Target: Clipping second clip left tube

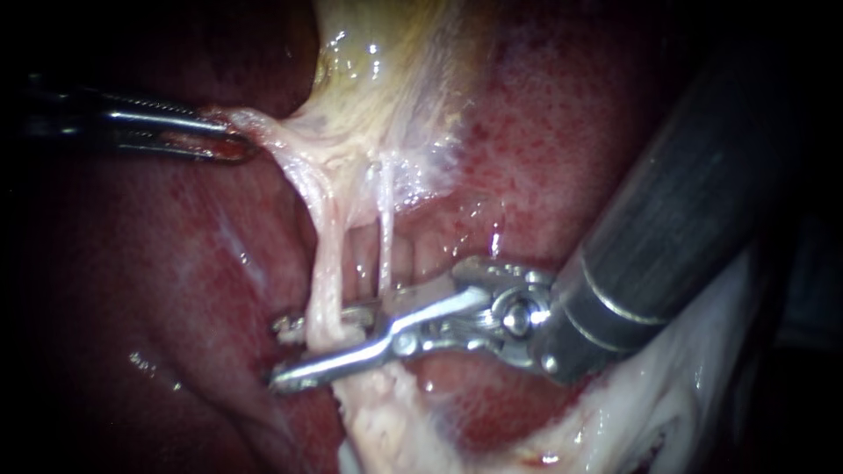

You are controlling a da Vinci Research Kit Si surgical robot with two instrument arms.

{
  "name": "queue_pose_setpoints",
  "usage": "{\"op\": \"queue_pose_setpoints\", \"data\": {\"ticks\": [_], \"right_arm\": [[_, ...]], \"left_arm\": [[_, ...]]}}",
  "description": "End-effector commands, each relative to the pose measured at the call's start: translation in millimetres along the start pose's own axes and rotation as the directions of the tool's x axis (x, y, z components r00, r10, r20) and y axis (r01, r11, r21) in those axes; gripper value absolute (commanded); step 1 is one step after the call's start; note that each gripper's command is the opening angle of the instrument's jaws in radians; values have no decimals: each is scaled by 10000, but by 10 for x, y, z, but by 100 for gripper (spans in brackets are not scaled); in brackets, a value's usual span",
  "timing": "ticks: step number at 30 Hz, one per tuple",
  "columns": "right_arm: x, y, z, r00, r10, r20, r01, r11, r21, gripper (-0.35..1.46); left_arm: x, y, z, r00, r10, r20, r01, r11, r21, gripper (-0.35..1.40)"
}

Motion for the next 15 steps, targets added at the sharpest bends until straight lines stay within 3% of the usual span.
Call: {"op": "queue_pose_setpoints", "data": {"ticks": [1,9,15], "right_arm": [[1,-3,1,10000,-1,-9,1,10000,34,49],[7,-8,-6,10000,47,-20,-47,10000,71,35],[7,-10,-10,10000,55,9,-55,9999,112,-1]], "left_arm": [[0,0,0,10000,0,0,0,10000,0,-35],[0,0,0,10000,0,0,0,10000,0,-35],[0,0,1,10000,-1,-1,1,10000,2,-35]]}}
